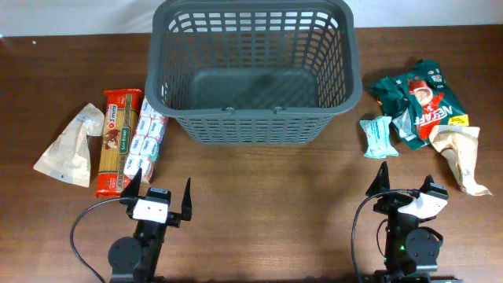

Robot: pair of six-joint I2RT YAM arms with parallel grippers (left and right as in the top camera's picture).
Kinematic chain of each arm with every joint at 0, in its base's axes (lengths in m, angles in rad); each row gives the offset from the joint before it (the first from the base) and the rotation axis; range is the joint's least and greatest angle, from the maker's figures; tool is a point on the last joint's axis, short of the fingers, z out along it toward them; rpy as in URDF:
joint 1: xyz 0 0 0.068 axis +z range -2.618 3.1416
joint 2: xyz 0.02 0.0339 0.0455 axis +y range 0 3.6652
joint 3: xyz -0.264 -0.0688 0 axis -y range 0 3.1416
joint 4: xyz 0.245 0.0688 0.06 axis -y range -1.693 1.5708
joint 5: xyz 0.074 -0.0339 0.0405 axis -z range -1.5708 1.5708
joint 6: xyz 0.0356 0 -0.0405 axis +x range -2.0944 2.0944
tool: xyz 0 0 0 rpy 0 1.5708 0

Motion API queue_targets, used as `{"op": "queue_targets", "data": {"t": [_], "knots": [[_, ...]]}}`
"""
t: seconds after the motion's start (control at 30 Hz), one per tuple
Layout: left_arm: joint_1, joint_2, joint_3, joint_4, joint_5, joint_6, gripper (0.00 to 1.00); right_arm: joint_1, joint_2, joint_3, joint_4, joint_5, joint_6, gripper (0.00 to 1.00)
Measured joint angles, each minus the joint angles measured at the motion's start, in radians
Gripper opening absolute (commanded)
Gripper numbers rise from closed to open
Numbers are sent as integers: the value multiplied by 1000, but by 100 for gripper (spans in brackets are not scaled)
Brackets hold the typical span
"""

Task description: Pack container

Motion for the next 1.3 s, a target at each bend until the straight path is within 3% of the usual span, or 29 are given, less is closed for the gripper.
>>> {"op": "queue_targets", "data": {"t": [1.0,1.3], "knots": [[0,0,0,0,0,0,99,0,0,0,0,0,0,99],[0,0,0,0,0,0,99,0,0,0,-16,-166,63,99]]}}
